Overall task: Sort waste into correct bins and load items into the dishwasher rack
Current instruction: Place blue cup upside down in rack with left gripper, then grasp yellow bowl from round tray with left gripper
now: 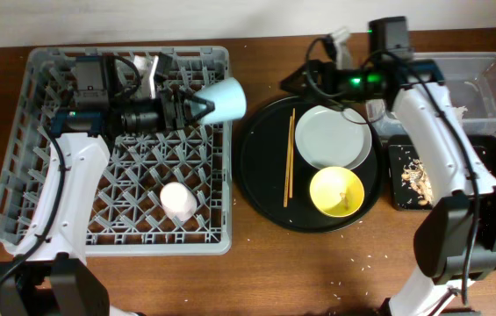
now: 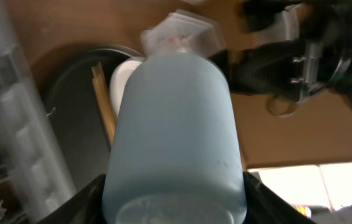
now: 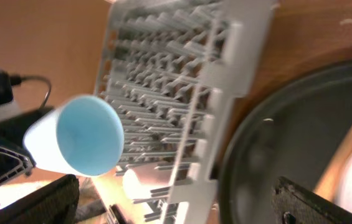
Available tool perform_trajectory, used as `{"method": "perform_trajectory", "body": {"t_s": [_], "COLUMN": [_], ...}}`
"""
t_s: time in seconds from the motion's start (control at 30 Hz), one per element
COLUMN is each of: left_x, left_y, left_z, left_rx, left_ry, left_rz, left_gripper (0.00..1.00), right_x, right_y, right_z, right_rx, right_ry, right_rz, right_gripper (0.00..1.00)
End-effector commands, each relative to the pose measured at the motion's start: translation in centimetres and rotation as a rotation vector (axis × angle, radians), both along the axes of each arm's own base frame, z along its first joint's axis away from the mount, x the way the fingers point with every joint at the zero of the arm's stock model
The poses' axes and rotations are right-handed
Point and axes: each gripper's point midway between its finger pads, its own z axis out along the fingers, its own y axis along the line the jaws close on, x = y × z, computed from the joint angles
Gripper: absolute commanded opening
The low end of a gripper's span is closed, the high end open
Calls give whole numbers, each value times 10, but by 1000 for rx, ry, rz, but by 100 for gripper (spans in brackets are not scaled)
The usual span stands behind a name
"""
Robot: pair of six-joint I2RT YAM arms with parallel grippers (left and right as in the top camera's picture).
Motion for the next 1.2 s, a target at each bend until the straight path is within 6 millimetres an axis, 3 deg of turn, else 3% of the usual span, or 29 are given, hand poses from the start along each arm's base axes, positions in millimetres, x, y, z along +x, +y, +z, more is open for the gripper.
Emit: {"method": "perform_trajectory", "body": {"t_s": [0.0, 0.17, 0.23, 0.3, 0.43, 0.6, 0.63, 0.7, 0.8, 0.93, 1.0, 1.03, 1.17], "left_x": [10, -19, -32, -36, -30, -22, -21, -20, -13, 4, 9, 9, 0], "left_y": [42, 115, 106, 94, 74, 75, 74, 74, 71, 45, 15, -9, -81], "left_z": [-15, 1, -9, -35, -83, -139, -148, -153, -145, -88, -59, -48, -51], "left_rx": [321, 866, 926, 976, 1044, 1121, 1127, 1129, 1114, 971, 869, 820, 791], "left_ry": [28, 126, 164, 211, 286, 402, 417, 424, 398, 318, 239, 172, 50], "left_rz": [164, 359, 307, 238, 136, 69, 60, 56, 70, 76, 31, -33, -157], "left_gripper": [54, 55, 55, 55, 55, 55, 65, 75, 77, 78, 77, 78, 78], "right_x": [4, -2, -4, -7, -11, -13, -13, -14, -14, -13, -11, -12, -30], "right_y": [-23, -36, -41, -47, -48, -48, -48, -50, -54, -59, -75, -89, -154], "right_z": [-15, -33, -39, -45, -48, -49, -49, -50, -53, -49, -30, -17, 21], "right_rx": [-94, -202, -241, -285, -289, -291, -291, -305, -329, -351, -374, -399, -525], "right_ry": [14, 49, 69, 88, 110, 122, 122, 127, 134, 101, 69, 58, 48], "right_rz": [-54, -74, -90, -102, -101, -99, -99, -104, -114, -112, -157, -196, -374], "right_gripper": [99, 98, 99, 100, 98, 97, 97, 97, 97, 88, 93, 96, 99]}}
